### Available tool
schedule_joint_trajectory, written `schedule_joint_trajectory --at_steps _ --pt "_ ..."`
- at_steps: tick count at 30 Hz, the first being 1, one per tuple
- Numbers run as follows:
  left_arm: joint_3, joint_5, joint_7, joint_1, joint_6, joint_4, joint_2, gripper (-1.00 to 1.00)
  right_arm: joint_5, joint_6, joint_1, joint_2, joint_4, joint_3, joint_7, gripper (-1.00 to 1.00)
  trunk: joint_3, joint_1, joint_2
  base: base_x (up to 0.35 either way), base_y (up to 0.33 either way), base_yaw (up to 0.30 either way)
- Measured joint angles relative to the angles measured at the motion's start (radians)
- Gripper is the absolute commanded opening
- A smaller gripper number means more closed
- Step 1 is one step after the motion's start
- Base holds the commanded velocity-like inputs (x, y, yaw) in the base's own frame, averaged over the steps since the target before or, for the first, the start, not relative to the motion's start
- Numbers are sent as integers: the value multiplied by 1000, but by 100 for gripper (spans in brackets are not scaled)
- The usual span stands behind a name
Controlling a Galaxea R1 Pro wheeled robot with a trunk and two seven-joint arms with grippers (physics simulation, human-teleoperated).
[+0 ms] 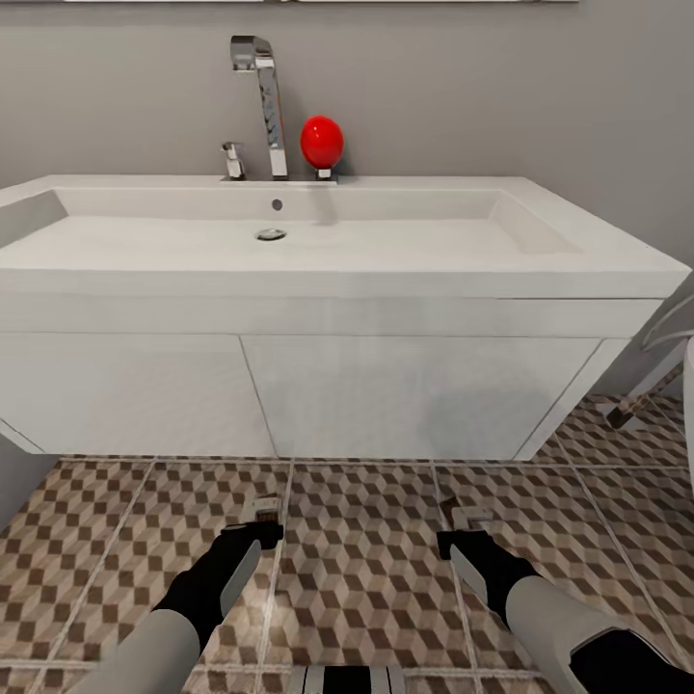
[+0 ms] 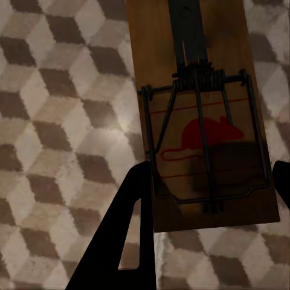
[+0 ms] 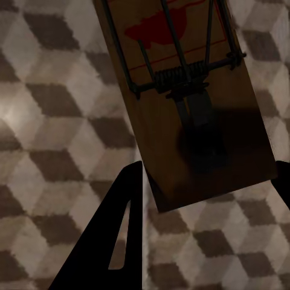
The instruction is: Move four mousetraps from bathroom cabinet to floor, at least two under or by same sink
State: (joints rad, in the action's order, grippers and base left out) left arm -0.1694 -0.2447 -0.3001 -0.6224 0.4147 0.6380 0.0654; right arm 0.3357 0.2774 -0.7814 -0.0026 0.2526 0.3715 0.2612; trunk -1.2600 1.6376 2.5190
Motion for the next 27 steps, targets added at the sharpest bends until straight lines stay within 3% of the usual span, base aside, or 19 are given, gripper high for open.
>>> schedule_joint_trajectory --at_steps 12,17,20,23,27 --pt "0 3 11 0 -1 2 -8 -100 1 -10 0 -1 0 2 2 -100 -46 5 3 0 0 0" --pt "0 4 12 0 7 93 -9 -100 0 -11 0 -4 25 -1 2 -100 -66 8 4 0 0 0" --pt "-1 1 12 0 60 187 -5 -100 1 -9 0 -2 83 1 2 -100 -77 9 5 0 0 0" --pt "-2 7 7 0 107 221 -4 -100 1 -8 0 -3 115 1 2 -100 -89 10 5 0 0 0" --pt "-1 10 5 0 120 230 -10 -100 2 -9 -1 -4 131 -1 4 -100 -104 12 6 0 0 0"
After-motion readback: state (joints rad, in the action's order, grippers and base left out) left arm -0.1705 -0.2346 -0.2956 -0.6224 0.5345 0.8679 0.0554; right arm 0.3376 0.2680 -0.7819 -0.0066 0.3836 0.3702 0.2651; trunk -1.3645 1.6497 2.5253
